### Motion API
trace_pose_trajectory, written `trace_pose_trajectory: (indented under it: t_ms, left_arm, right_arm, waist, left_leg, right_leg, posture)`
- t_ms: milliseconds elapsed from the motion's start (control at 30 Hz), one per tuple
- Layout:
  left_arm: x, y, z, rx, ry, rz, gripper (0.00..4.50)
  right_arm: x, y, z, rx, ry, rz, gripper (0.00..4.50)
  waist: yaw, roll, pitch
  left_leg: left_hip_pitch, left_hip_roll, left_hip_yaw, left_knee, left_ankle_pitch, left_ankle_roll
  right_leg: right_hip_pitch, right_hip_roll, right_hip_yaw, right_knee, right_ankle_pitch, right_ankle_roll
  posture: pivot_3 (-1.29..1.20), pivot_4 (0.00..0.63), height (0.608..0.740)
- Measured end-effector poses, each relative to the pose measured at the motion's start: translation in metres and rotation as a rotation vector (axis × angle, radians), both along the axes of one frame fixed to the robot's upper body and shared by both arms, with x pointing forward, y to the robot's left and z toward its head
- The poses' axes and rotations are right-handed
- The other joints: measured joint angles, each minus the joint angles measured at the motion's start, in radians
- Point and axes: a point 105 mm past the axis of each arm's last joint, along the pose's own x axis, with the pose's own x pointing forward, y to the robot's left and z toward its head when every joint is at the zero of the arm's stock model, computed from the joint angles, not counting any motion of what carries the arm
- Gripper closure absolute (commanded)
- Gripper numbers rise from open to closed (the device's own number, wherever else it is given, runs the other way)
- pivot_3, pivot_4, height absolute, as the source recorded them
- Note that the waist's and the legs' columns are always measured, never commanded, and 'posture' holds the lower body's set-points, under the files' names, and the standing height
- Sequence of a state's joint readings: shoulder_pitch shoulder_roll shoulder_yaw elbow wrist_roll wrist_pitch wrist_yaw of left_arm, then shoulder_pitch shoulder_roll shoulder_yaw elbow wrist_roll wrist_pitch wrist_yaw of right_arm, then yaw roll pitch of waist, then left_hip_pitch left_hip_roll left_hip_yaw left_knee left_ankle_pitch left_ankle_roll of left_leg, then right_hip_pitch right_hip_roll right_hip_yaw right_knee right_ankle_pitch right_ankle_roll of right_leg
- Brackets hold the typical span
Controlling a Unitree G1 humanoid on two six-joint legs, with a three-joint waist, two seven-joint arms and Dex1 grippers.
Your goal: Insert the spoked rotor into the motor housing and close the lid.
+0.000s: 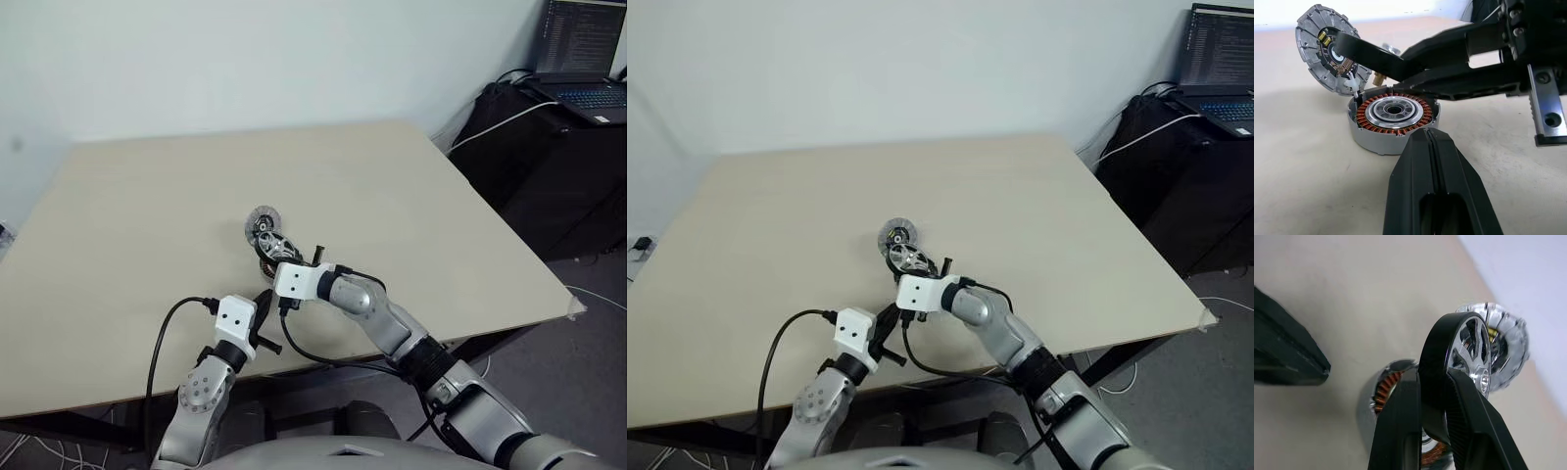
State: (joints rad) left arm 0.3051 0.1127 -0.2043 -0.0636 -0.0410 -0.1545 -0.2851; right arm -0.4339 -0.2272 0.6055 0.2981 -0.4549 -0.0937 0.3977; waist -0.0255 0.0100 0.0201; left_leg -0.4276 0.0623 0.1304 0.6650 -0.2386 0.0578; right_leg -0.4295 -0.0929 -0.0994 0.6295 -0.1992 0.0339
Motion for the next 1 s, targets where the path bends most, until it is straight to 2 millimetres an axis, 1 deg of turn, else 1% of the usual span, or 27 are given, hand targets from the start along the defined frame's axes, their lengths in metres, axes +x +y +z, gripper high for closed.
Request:
trace_pose_trajectory:
  t_ms: [200, 300, 500, 1000]
  left_arm:
    - [-0.004, 0.000, -0.013, -0.003, 0.026, 0.005, 4.50]
    - [-0.004, 0.000, -0.015, -0.005, 0.026, 0.003, 4.50]
    - [-0.002, 0.000, -0.014, -0.007, 0.015, -0.001, 4.50]
    - [-0.003, 0.003, -0.015, 0.007, 0.017, -0.017, 4.50]
  right_arm:
    - [0.001, -0.006, -0.010, -0.103, -0.020, 0.040, 4.14]
    - [0.003, -0.011, -0.013, -0.150, -0.022, 0.053, 4.14]
    - [0.007, -0.014, -0.015, -0.192, -0.031, 0.066, 4.14]
    - [0.011, -0.015, -0.022, -0.226, -0.012, 0.075, 4.14]
  waist:
    - [0.001, 0.000, 0.000]
    - [0.001, 0.000, 0.000]
    - [0.001, 0.000, 0.000]
    - [0.000, 0.000, 0.000]
  left_leg:
    - [0.000, 0.000, 0.000, 0.001, 0.000, 0.000]
    - [0.000, 0.000, 0.000, 0.001, 0.000, 0.000]
    - [0.000, 0.000, 0.001, 0.001, 0.000, 0.000]
    - [0.001, 0.000, 0.001, 0.001, 0.000, 0.000]
  right_leg:
    - [0.000, 0.000, 0.000, 0.000, 0.000, 0.000]
    - [0.000, 0.000, 0.000, 0.001, 0.000, 0.000]
    - [0.000, 0.000, 0.000, 0.001, 0.000, 0.000]
    - [0.000, 0.000, 0.000, 0.001, 0.000, 0.000]
  posture:
    - [0.00, 0.000, 0.740]
    - [0.00, 0.000, 0.740]
    - [0.00, 0.000, 0.740]
    - [0.00, 0.000, 0.740]
